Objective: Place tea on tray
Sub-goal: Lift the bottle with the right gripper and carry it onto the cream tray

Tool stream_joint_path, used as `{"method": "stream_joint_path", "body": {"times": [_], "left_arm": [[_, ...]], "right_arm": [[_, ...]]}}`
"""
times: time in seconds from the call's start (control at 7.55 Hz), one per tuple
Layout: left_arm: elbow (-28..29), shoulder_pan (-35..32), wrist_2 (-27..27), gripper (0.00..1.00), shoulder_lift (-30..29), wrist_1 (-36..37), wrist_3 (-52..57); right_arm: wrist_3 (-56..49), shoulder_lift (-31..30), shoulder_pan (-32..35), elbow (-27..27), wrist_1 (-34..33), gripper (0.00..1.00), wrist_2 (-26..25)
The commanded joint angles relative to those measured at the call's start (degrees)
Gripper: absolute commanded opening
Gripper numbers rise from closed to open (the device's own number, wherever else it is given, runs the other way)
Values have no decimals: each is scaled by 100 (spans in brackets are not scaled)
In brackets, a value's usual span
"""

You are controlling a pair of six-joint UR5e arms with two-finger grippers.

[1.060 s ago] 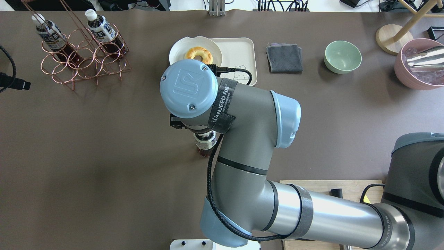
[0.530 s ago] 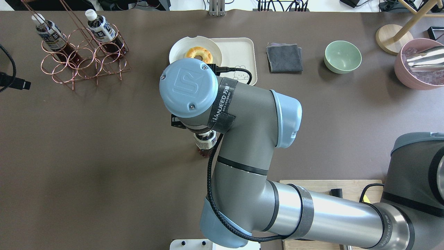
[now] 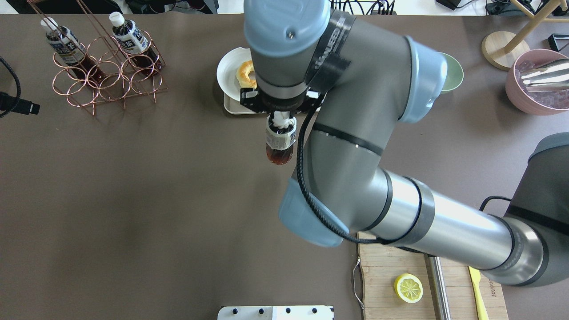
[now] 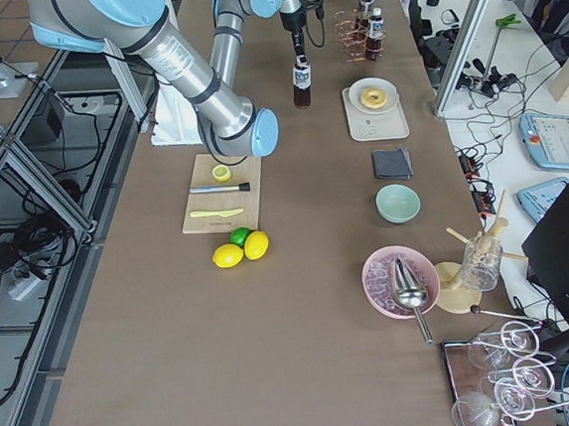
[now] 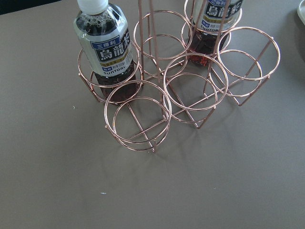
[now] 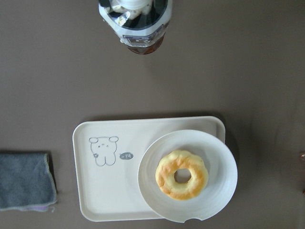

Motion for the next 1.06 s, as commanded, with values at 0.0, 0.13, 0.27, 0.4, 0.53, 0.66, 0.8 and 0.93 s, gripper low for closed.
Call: {"method": "stream_joint_path", "body": {"times": [0.0,0.13,0.27,0.4,0.53,0.66,0.8,0.93], "left_arm": [[-48,-17,7,97,30,0,-6],[-153,-18,7,97,135,0,-6],[-223,-26,7,97,197,0,-6],[-241,-26,7,97,198,0,-6],[-276,-35,7,97,198,0,-14],[-285,-44,7,97,198,9,-14],[-277,-44,7,97,198,9,-14],[-277,-44,7,97,189,9,-14]], "right_arm": [[-1161,330,1227,-1065,234,0,603],[-1287,742,1640,-2326,1011,0,935],[-1453,1103,1887,-3461,1741,0,1216],[-1716,1159,1977,-3785,1870,0,1211],[-1840,1168,1995,-4015,1898,0,1202],[-1833,1168,1995,-4139,2142,0,1193],[-1789,1273,1978,-4445,2405,0,1193],[-1806,1283,1969,-4665,2573,0,1193]]}}
